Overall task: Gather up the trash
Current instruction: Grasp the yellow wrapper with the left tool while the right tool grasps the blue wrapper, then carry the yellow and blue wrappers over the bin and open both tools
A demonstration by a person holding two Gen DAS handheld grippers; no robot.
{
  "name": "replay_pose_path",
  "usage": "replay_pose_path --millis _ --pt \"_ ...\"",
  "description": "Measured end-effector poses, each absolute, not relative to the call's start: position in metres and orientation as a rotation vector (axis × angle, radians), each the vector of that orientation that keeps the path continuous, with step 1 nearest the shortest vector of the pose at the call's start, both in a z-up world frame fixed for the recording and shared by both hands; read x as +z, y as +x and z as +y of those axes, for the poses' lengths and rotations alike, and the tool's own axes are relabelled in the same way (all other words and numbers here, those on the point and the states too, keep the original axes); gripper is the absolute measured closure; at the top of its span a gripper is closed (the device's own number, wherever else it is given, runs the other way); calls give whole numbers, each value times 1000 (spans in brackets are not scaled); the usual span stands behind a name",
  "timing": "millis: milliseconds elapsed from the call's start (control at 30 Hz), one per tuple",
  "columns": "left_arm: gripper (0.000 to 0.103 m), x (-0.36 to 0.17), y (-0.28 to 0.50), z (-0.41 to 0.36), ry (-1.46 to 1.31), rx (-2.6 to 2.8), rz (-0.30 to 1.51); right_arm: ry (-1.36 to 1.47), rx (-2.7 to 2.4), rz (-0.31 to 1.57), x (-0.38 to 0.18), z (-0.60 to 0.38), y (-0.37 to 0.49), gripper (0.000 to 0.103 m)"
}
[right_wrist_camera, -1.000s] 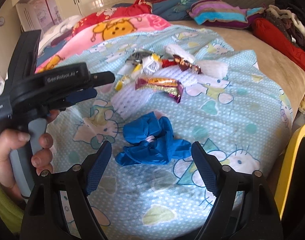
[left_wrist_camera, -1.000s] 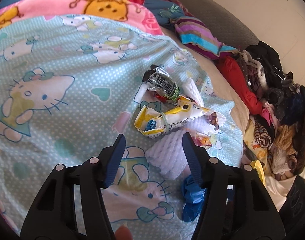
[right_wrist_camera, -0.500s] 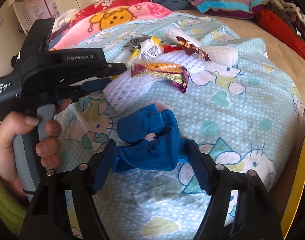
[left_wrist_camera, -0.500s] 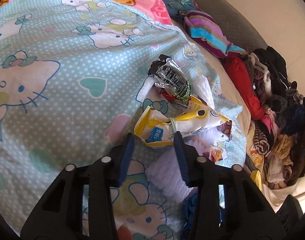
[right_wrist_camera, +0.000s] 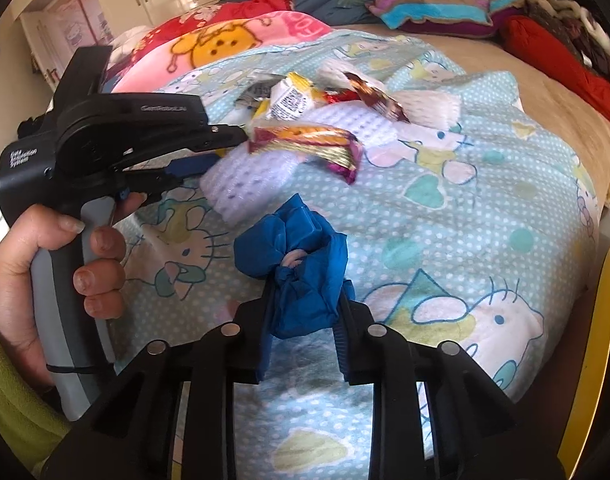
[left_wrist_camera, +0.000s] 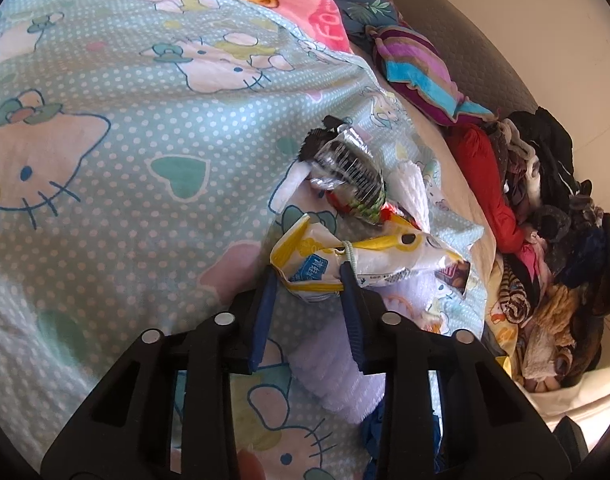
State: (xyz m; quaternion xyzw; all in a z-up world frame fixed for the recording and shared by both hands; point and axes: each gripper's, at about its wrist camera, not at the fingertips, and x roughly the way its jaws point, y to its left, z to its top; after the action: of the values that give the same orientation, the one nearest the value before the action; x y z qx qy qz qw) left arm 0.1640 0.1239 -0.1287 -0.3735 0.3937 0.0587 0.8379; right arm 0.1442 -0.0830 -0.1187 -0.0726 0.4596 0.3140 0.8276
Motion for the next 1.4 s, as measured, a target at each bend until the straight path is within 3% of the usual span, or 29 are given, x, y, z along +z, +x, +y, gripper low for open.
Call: replay_pose_path --millis 667,1400 --pt "82 -88 110 139 -752 128 742 -167 711 855 -98 -83 122 86" --pt "83 -50 106 95 -669 32 709 55 594 751 -62 -168 118 86"
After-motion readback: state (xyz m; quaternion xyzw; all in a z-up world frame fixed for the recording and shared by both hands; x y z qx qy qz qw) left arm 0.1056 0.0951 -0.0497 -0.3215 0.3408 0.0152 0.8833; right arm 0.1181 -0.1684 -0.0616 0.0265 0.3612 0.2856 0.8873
